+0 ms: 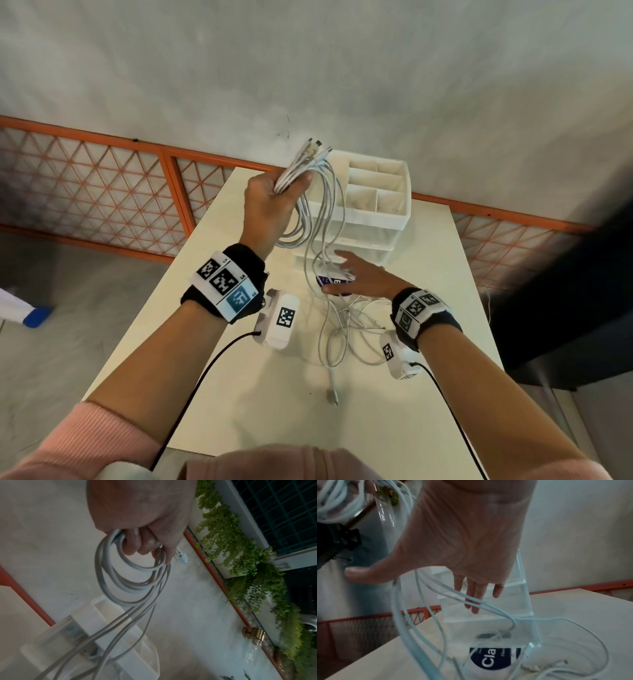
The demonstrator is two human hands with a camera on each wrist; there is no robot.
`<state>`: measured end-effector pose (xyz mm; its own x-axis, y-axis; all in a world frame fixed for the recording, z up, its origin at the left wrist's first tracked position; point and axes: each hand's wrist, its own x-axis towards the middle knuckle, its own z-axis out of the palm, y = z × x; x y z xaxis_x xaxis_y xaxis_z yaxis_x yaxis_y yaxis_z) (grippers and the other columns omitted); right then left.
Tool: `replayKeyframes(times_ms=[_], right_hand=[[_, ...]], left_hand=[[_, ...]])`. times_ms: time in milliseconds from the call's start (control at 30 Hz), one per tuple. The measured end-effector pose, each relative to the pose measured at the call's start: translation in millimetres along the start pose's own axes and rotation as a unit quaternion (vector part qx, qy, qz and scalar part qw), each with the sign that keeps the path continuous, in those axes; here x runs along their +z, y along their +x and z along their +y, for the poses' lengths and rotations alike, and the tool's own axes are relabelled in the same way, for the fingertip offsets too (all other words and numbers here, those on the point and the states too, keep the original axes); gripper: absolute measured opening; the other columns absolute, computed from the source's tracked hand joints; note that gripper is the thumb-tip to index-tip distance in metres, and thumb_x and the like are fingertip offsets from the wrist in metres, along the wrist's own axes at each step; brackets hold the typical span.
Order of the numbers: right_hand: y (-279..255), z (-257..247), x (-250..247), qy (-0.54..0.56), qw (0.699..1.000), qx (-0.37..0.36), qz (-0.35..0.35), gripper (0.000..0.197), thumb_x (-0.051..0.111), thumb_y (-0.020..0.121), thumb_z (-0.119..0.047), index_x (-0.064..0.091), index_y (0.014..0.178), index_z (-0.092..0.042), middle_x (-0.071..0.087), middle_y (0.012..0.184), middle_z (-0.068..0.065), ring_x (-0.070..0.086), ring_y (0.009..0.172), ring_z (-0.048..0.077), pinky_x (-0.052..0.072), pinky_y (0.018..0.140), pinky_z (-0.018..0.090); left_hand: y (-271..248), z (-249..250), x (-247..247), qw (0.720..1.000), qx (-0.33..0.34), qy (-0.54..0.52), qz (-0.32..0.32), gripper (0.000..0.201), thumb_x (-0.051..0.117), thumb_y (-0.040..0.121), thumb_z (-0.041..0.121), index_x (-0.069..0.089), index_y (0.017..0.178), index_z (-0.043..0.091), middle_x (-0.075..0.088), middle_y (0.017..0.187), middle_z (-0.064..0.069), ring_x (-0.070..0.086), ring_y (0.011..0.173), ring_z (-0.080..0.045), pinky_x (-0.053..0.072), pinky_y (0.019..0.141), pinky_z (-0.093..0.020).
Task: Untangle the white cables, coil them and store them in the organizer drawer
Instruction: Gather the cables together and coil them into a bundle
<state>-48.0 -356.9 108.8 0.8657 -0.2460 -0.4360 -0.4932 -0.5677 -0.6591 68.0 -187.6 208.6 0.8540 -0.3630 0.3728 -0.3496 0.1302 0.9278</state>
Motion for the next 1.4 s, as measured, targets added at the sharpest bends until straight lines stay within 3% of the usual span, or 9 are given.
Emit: replayKeyframes(times_ms=[200,333,600,900,1067,1100,1133,1300,1400], right_hand=[[10,-36,-6,0.113,0.978,-0.135,0.113,0.079,0.08,0.07,-0.042,0.043,0.137,-0.025,0.052,0.133,-0.01,0.049,0.12,0.006,0.035,0.104,0.027],[9,-31,-7,0.14,0.977,-0.16,0.028,0.018,0.059,0.093,-0.019,0.061,0.098,-0.002,0.07,0.094,0.008,0.066,0.088,0.009,0.049,0.088,0.021],[-10,-2,-22,0.047,0.998,-0.044,0.015,0.05,0.045,0.092,-0.054,0.054,0.06,-0.017,0.049,0.049,-0.004,0.048,0.051,0.01,0.041,0.073,0.024],[-25,24,-53,0.02,0.984,0.022,0.177,0.061,0.041,0.093,-0.055,0.044,0.047,-0.015,0.041,0.05,0.002,0.032,0.044,0.014,0.031,0.053,0.024],[-25,-28,-44,-0.031,0.997,-0.016,0.072,0.051,0.036,0.1,-0.039,0.058,0.063,-0.012,0.045,0.05,-0.006,0.035,0.047,0.01,0.03,0.049,0.02],[-26,-42,-42,-0.015,0.998,-0.035,0.046,0.05,0.033,0.102,-0.035,0.06,0.068,-0.01,0.044,0.047,-0.009,0.034,0.045,0.009,0.029,0.047,0.019],[-27,-54,-41,0.015,0.998,-0.058,0.021,0.047,0.03,0.102,-0.029,0.061,0.073,-0.009,0.042,0.043,-0.011,0.032,0.042,0.007,0.027,0.045,0.019],[-32,-74,-54,0.23,0.967,-0.108,0.009,0.033,0.027,0.095,-0.021,0.054,0.086,-0.004,0.044,0.043,-0.006,0.029,0.037,0.005,0.021,0.04,0.02],[-35,-63,-57,0.242,0.959,-0.145,0.005,0.035,0.037,0.092,-0.029,0.061,0.082,-0.004,0.045,0.054,0.003,0.032,0.044,0.01,0.026,0.044,0.02]], left_hand=[[-6,4,8,0.996,0.021,-0.011,-0.081,0.033,0.069,0.084,0.032,0.071,0.093,0.0,0.058,0.074,-0.032,0.043,0.067,-0.016,0.034,0.065,-0.03],[-2,3,2,0.999,0.021,-0.011,-0.041,0.029,0.068,0.086,0.024,0.069,0.088,-0.005,0.047,0.064,-0.012,0.037,0.059,-0.013,0.029,0.056,-0.027],[12,-52,-45,0.968,-0.186,0.148,0.08,0.039,0.08,0.073,0.021,0.049,0.05,0.016,0.04,0.026,0.015,0.035,0.025,-0.001,0.027,0.037,-0.018],[-3,-65,-74,0.955,-0.19,0.167,0.157,0.04,0.074,0.079,0.037,0.044,0.06,0.018,0.043,0.054,0.002,0.038,0.046,-0.011,0.031,0.044,-0.018],[-15,-34,-30,0.981,-0.085,0.104,-0.143,0.03,0.076,0.077,0.024,0.067,0.104,0.013,0.061,0.066,0.003,0.057,0.05,0.001,0.023,0.051,-0.013],[-18,-29,-20,0.968,-0.092,0.08,-0.221,0.043,0.077,0.076,0.019,0.063,0.116,0.012,0.07,0.088,-0.002,0.067,0.073,-0.002,0.025,0.086,-0.026],[-21,-24,-11,0.952,-0.099,0.069,-0.283,0.049,0.077,0.076,0.013,0.06,0.122,0.012,0.071,0.104,-0.005,0.068,0.091,-0.007,0.054,0.082,-0.021],[-25,-15,5,0.908,-0.149,0.086,-0.382,0.014,0.058,0.094,0.02,0.066,0.099,0.01,0.043,0.037,0.014,0.036,0.033,-0.001,0.028,0.039,-0.009],[-20,-13,1,0.91,-0.116,0.126,-0.378,0.026,0.051,0.097,0.027,0.065,0.094,0.005,0.037,0.036,0.014,0.028,0.031,-0.002,0.022,0.036,-0.009]])
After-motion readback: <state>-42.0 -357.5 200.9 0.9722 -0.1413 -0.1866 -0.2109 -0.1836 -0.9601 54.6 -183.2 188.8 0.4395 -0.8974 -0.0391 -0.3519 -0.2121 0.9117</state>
